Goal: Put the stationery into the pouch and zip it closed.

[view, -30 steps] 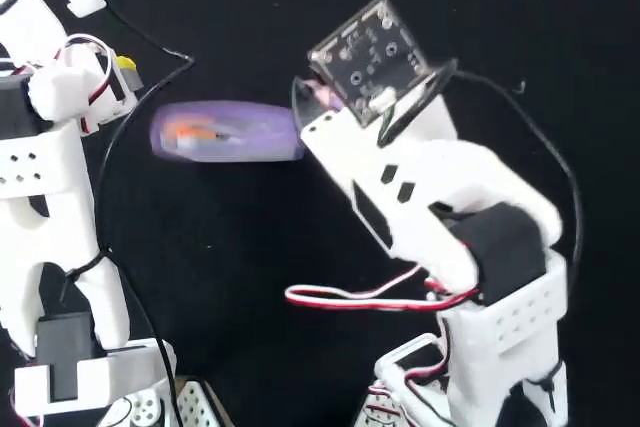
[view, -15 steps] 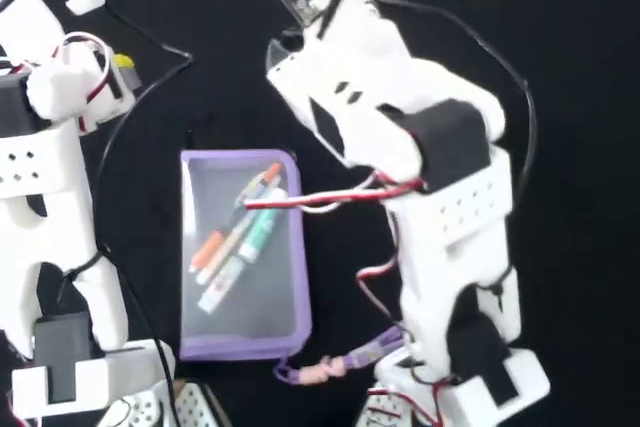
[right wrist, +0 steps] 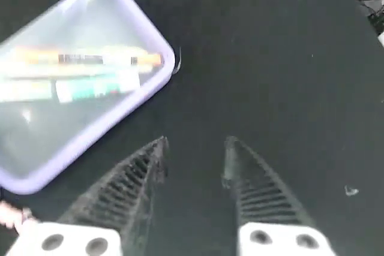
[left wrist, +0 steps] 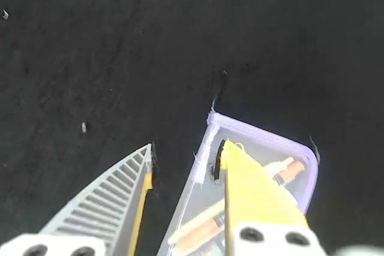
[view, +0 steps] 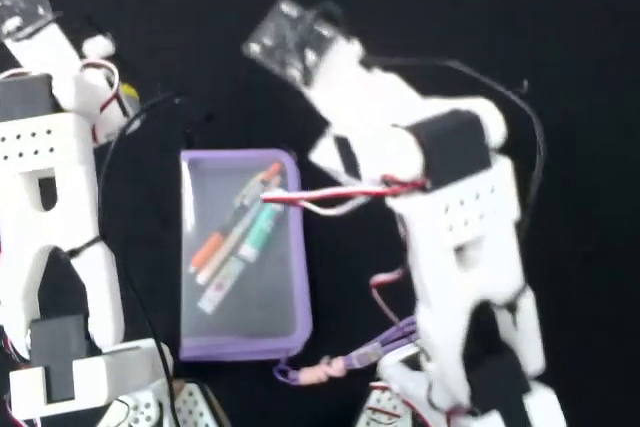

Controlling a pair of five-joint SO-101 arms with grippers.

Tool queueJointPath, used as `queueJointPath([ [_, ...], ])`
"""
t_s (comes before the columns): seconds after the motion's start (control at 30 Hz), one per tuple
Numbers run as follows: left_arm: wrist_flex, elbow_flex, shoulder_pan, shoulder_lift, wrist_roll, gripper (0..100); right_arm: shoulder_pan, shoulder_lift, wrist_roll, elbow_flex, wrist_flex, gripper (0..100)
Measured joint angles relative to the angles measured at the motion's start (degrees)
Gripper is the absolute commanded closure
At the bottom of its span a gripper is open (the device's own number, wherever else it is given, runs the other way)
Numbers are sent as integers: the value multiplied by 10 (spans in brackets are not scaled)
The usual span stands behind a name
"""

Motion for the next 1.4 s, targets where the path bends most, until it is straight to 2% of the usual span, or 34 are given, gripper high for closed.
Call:
queueJointPath([
  [0.27, -40, 55, 0, 0, 0, 811, 15, -200, 118, 257, 1, 803],
  [0.5, -43, 57, 0, 0, 0, 811, 99, -351, 215, 490, 1, 804],
  [0.67, -47, 67, 0, 0, 0, 811, 125, -439, 278, 606, 1, 804],
  [0.77, -68, 89, 0, 0, 0, 811, 127, -468, 307, 629, 1, 804],
  [0.93, -91, 110, 17, 0, 1, 811, 127, -464, 357, 649, 1, 804],
  [1.2, -128, 110, 17, 0, 3, 811, 127, -339, 436, 656, 1, 804],
  [1.4, -161, 110, -33, 0, 48, 811, 101, -271, 477, 693, -45, 804],
])
